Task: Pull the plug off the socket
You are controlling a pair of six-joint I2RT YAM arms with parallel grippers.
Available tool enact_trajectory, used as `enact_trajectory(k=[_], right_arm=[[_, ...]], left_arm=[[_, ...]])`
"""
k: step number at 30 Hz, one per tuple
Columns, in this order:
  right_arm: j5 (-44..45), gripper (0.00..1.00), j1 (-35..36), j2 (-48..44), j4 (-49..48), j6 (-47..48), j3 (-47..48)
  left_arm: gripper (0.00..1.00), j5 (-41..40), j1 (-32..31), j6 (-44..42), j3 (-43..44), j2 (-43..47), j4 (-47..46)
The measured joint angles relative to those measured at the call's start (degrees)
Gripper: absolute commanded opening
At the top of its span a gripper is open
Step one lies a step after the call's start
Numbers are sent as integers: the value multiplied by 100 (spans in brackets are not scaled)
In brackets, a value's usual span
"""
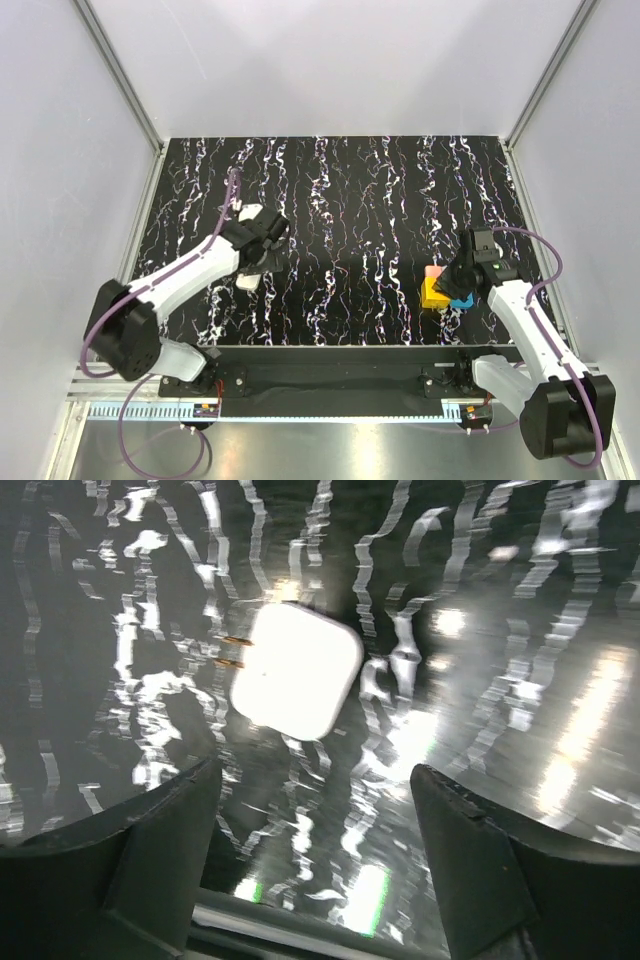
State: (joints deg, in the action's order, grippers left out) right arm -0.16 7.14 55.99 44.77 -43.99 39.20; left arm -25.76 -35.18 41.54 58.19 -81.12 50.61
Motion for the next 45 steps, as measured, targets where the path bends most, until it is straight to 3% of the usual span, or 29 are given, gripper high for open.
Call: enact_trajectory(k=[5, 9, 13, 19, 28, 36, 45], right_arm=[[-247, 20, 0, -155, -31, 90, -13], [-455, 20, 0, -223, -109, 166, -33], [-678, 20, 0, -212, -162, 229, -66], [-695, 21, 0, -208, -166, 264, -66], [-308, 24, 0, 42, -133, 181, -59], [72, 31, 0, 140, 120, 2, 13], [-87, 41, 0, 363, 590, 61, 505]], left_arm=[[83, 852, -37, 247, -138, 839, -382], [86, 1556, -234, 730, -874, 1777, -1381], [86, 2037, -708, 1180, -1478, 2173, -2321], [85, 2448, -1394, 1353, -1506, 1508, -3521], [86, 3560, -1504, 981, -584, -505, -4520], [86, 4527, -1530, 859, -634, -546, -5683], [87, 4962, -1534, 310, -914, -133, -5501]])
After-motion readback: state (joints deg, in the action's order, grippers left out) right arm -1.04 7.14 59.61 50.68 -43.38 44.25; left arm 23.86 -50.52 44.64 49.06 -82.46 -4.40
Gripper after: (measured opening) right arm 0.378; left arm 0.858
